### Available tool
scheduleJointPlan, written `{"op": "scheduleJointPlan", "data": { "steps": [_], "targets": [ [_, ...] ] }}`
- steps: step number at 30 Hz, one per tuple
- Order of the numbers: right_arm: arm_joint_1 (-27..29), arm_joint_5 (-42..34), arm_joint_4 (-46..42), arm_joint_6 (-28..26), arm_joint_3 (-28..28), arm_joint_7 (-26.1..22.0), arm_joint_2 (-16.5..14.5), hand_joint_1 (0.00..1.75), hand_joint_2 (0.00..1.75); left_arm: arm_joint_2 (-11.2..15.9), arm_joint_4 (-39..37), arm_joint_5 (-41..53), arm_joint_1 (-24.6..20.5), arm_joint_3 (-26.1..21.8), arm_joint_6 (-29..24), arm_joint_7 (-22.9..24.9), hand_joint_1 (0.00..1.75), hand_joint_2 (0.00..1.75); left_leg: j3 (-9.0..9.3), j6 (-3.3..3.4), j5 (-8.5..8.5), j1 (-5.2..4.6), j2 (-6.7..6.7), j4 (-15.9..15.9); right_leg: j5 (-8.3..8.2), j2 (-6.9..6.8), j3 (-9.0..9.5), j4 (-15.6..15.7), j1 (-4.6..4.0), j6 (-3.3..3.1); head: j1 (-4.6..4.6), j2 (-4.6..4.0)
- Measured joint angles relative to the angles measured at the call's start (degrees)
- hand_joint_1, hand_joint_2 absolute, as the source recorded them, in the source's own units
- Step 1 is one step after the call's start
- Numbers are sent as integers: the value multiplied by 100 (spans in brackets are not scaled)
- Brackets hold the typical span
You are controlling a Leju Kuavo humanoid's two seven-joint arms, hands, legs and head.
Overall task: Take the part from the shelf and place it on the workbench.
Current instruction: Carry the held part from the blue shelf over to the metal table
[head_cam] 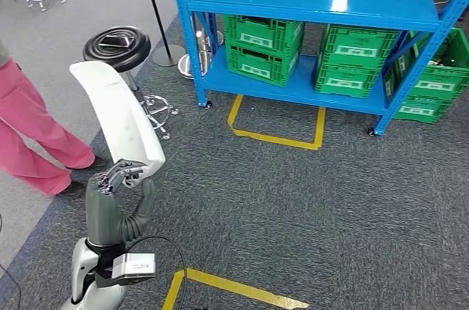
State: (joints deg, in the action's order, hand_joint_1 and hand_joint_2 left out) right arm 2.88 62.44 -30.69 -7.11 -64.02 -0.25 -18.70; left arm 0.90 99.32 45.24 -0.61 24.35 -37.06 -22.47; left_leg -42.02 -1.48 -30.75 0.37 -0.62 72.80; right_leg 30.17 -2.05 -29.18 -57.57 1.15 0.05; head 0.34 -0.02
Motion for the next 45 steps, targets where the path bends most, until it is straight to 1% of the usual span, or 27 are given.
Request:
{"op": "scheduleJointPlan", "data": {
  "steps": [2, 3, 5, 7, 9, 10, 12, 14, 16, 17, 18, 20, 21, 23, 25, 27, 29, 31, 32, 34, 36, 38, 39, 40, 42, 44, 45],
  "targets": [
    [-7, 43, 2, -33, -16, -8, 1, 0, 0, 2, 0, 2, 0, 0, 11, 0, 175, 175, 63, 28, 65, -1, 24, 37, 6, -141, -2, -1, -18, -2, -1, 0],
    [-20, 60, 5, -45, -19, -14, 0, 0, 0, 2, 0, 7, 0, 0, 17, 1, 175, 175, 240, 60, 225, -9, 58, -261, 12, -203, 5, 0, -27, -1, -1, 0],
    [-52, 78, 24, -57, -22, -26, -1, 0, 0, 1, 0, 23, -11, 0, 32, 8, 175, 175, 646, 154, 478, -69, 290, -1019, 34, -312, 22, -1, -54, 18, 1, 0],
    [-79, 92, 65, -60, -30, -27, 1, 0, 0, -4, 0, 35, -41, 0, 62, 18, 175, 175, 819, 230, 512, -137, 469, -1394, 54, -426, 22, 2, -82, 64, 4, 0],
    [-105, 107, 122, -50, -37, -23, 4, 0, 0, -4, 0, 43, -59, 0, 109, 27, 175, 175, 812, 274, 507, -150, 385, -1444, 67, -551, 41, 22, -96, 122, 3, 0],
    [-122, 114, 153, -28, -38, -11, 9, 0, 0, -5, 0, 49, -62, 0, 134, 32, 175, 175, 819, 301, 527, -137, 315, -1477, 100, -505, 42, 10, -91, 156, 7, 0],
    [-163, 134, 270, 134, -45, 107, 40, 0, 0, -13, -1, 57, -104, 5, 222, 43, 175, 175, 829, 361, 574, -102, 181, -1540, 312, -201, -94, -287, -72, 209, 24, 0],
    [-213, 175, 514, 488, -68, 401, 140, 0, 0, -22, -19, 46, -186, 37, 363, 50, 175, 175, 804, 396, 597, -96, 56, -1549, 648, 111, -457, -998, -56, 230, 43, 0],
    [-248, 218, 832, 958, -94, 782, 285, 0, 0, -25, -72, 16, -278, 113, 489, 50, 175, 175, 784, 411, 607, -106, -94, -1540, 775, 183, -775, -1547, -57, 240, 48, 0],
    [-256, 225, 975, 1156, -104, 924, 348, 0, 0, -27, -104, 2, -324, 159, 528, 50, 175, 175, 779, 411, 612, -109, -177, -1533, 679, 198, -811, -1548, -58, 239, 49, 0],
    [-266, 219, 1088, 1320, -114, 1030, 394, 0, 0, -30, -132, -8, -371, 203, 551, 49, 175, 175, 777, 407, 616, -110, -256, -1523, 486, 222, -739, -1330, -57, 233, 49, 0],
    [-295, 169, 1277, 1496, -148, 1124, 472, 0, 0, -39, -180, -17, -467, 278, 573, 51, 175, 175, 760, 383, 618, -114, -390, -1485, 73, 461, -427, -577, -36, 211, 47, 0],
    [-314, 140, 1358, 1551, -166, 1155, 501, 0, 0, -46, -201, -18, -515, 310, 580, 60, 175, 175, 734, 361, 620, -114, -447, -1459, -33, 610, -289, -283, -21, 195, 45, 0],
    [-341, 108, 1484, 1609, -194, 1202, 546, 0, 0, -61, -231, -11, -571, 352, 588, 87, 175, 175, 673, 285, 649, -96, -562, -1437, -54, 785, -180, -66, -16, 150, 41, 0],
    [-351, 100, 1564, 1620, -209, 1225, 575, 0, 0, -66, -245, -4, -582, 376, 588, 108, 175, 175, 635, 210, 681, -73, -645, -1436, -91, 646, -157, -35, -22, 94, 42, 0],
    [-358, 99, 1631, 1625, -218, 1232, 595, 0, 0, -65, -257, -1, -604, 393, 587, 114, 175, 175, 530, 143, 548, -88, -434, -1236, -121, 473, -133, 9, -1, 38, 11, 0],
    [-359, 98, 1680, 1625, -228, 1233, 607, 0, 0, -66, -275, 1, -635, 411, 587, 117, 175, 175, 232, 72, 189, -78, -108, -584, -123, 283, -123, 25, 3, 6, -24, 0],
    [-358, 96, 1710, 1607, -250, 1234, 619, 0, 0, -64, -301, 15, -640, 426, 587, 127, 175, 175, -55, 19, -71, -30, 2, 86, -112, 90, -124, 23, -1, -1, -29, 0],
    [-360, 91, 1721, 1593, -261, 1234, 625, 0, 0, -62, -314, 23, -638, 428, 586, 136, 175, 175, -67, 6, -50, -8, 19, 155, -106, 0, -123, 23, -1, 2, -30, 0],
    [-368, 65, 1738, 1568, -279, 1234, 628, 0, 0, -60, -328, 37, -638, 428, 585, 154, 175, 175, 238, 12, 249, 11, 92, -358, -91, -154, -106, 23, -1, 24, -30, 0],
    [-378, 26, 1754, 1550, -305, 1225, 628, 0, 0, -63, -331, 50, -650, 431, 583, 179, 175, 175, 656, 70, 484, -33, 318, -1116, -63, -277, -85, 19, -18, 70, -30, 0],
    [-384, 0, 1766, 1526, -327, 1209, 628, 0, 0, -66, -332, 70, -660, 436, 582, 207, 175, 175, 803, 156, 495, -90, 436, -1427, -37, -384, -69, 21, -41, 127, -30, 0],
    [-389, -4, 1769, 1509, -333, 1199, 628, 0, 0, -64, -332, 82, -658, 438, 582, 218, 175, 175, 793, 201, 492, -104, 384, -1445, -29, -441, -54, 31, -46, 158, -33, 0],
    [-396, -6, 1770, 1488, -338, 1182, 628, 0, 0, -61, -332, 93, -651, 439, 581, 223, 175, 175, 800, 243, 503, -94, 324, -1470, -11, -460, -43, 41, -39, 194, -33, 0],
    [-403, -6, 1771, 1429, -347, 1127, 628, 0, 0, -61, -332, 113, -649, 439, 570, 235, 175, 175, 829, 324, 533, -68, 205, -1529, 139, -257, -103, -129, -22, 241, -15, 0],
    [-396, -6, 1772, 1341, -356, 1061, 628, 0, 0, -67, -333, 135, -655, 440, 558, 248, 175, 175, 844, 377, 547, -59, 91, -1552, 470, 63, -406, -761, -13, 249, 18, 0],
    [-389, -6, 1772, 1279, -360, 1029, 628, 0, 0, -69, -335, 148, -650, 441, 555, 258, 175, 175, 842, 392, 546, -66, 24, -1550, 625, 144, -621, -1171, -14, 249, 26, 0]
  ]
}}
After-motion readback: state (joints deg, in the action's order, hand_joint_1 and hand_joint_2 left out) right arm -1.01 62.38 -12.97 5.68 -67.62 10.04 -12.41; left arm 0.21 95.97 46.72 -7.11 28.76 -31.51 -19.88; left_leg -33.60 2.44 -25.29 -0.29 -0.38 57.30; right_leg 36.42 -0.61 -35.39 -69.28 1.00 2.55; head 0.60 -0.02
